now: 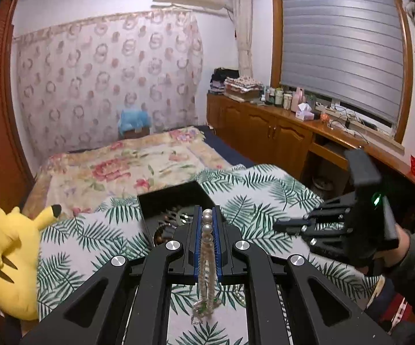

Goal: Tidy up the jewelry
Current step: 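Lift the pearl necklace high above the cloth with the left tool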

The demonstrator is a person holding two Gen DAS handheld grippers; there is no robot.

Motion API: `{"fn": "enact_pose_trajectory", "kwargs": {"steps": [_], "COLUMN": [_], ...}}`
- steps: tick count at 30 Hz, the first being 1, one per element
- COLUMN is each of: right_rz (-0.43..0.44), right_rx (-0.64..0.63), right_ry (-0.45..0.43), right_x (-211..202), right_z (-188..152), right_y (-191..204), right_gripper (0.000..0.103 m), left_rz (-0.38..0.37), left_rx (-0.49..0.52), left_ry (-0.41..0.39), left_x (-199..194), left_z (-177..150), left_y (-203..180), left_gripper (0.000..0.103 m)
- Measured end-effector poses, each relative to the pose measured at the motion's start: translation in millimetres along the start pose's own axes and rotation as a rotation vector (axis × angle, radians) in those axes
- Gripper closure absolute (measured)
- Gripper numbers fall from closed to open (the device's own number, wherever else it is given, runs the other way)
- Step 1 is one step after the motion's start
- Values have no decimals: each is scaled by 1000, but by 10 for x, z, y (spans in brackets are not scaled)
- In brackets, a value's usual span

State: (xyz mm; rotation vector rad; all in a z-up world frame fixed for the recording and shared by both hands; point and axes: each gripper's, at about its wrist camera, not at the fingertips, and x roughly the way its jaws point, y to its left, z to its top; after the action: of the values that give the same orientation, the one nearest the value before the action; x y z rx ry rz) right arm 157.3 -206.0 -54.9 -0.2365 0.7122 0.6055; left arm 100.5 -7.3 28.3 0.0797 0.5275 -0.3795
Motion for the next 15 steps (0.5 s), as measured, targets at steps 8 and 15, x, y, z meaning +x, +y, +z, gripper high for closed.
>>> {"fn": "enact_pose_trajectory", "kwargs": {"steps": [8,15], "right_rz": [-2,56], "right_rx": [5,8], "right_ry": [69,46], "right_x": [288,263], "right_z": [-246,-249], "right_y": [35,95], "right_gripper": [69,68], "left_rz": [-11,-16], "left_rx": [-17,4], "left_ry": [-46,-74], "left_x": [-113,-195], "left_z": [169,347], "left_y": [21,-67], "left_gripper": [97,97]}}
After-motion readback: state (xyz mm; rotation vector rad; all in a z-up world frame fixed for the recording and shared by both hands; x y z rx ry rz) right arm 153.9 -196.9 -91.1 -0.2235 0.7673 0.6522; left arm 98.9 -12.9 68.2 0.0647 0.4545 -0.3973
